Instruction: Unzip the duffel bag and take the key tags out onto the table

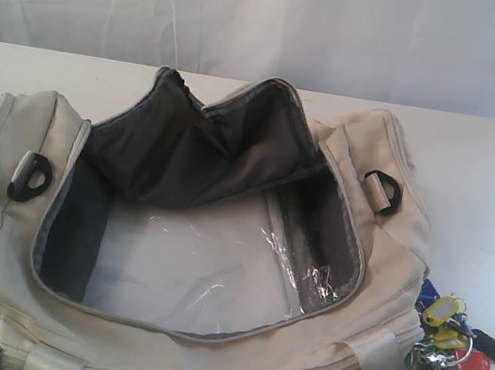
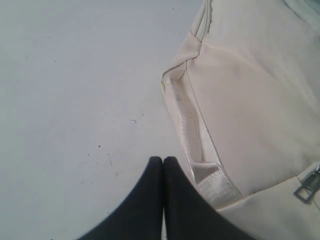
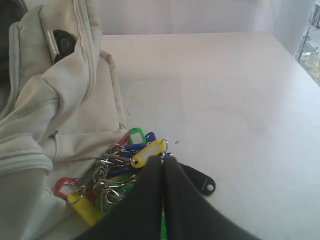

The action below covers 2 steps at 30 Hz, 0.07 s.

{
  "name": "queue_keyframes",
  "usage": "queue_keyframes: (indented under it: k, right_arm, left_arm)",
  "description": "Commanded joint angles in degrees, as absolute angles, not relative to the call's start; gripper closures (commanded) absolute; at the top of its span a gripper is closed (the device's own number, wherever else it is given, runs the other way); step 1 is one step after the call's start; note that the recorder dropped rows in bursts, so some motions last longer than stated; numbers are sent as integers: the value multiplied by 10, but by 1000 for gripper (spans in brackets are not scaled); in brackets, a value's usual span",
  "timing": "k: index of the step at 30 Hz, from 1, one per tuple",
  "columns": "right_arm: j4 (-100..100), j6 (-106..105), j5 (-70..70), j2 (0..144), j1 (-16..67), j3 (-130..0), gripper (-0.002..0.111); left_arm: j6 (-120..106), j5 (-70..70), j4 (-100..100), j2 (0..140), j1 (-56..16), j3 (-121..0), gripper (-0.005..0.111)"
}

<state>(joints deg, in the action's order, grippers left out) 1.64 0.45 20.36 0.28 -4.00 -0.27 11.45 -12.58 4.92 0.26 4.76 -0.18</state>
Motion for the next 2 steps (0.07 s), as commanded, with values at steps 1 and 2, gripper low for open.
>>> queue_keyframes:
  k: [1,2]
  right_arm:
    - [19,0,200,0,-37,0,108]
    - [19,0,200,0,-37,0,108]
  left_arm:
    - [118,-121,51,0,50,0,107]
    - [118,-121,51,0,50,0,107]
